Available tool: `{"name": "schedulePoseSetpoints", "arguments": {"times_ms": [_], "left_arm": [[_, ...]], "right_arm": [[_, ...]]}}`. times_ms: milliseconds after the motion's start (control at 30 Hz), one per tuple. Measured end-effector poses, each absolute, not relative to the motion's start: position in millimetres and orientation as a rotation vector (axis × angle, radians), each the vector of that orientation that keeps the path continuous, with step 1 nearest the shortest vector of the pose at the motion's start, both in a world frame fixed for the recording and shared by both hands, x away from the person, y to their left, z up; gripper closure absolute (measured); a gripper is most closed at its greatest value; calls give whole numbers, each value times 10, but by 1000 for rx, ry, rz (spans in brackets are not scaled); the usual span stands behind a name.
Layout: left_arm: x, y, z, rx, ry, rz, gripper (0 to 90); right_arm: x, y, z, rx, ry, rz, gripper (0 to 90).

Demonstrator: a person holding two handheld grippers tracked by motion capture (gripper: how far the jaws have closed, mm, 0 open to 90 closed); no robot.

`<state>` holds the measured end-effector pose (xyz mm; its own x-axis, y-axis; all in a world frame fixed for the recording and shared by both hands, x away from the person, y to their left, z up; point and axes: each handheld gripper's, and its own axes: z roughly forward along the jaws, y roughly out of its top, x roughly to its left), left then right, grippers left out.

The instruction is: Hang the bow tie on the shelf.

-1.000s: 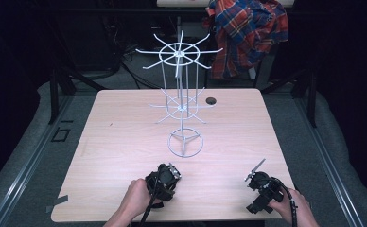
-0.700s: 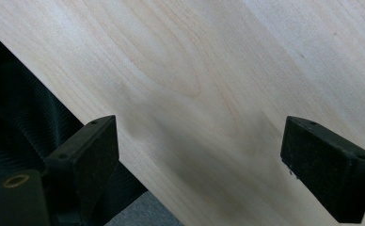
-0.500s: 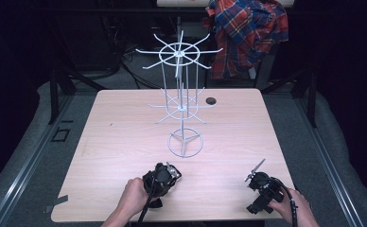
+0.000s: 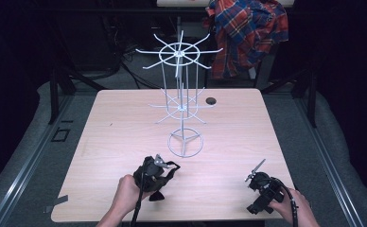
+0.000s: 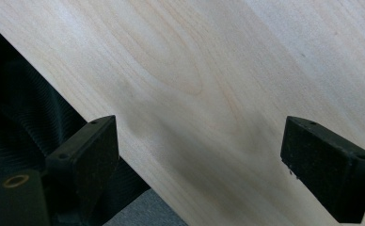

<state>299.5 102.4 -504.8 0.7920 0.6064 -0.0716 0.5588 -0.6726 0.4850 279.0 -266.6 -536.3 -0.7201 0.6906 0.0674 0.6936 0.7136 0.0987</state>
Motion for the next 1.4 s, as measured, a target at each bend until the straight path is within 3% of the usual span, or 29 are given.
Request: {"name": "schedulePoseSetpoints", "arguments": {"times_ms": [833,1400], "left_arm": [[3136,1593,-4747,2158,1051,269,881],[3352,1892,-4661,2025,1099,340,881]], "right_arm": [[2792,-2657,-5374,-1194,-2873,-173,111],[2808,-2691,-5393,-1212,-2859,-197,98]]}}
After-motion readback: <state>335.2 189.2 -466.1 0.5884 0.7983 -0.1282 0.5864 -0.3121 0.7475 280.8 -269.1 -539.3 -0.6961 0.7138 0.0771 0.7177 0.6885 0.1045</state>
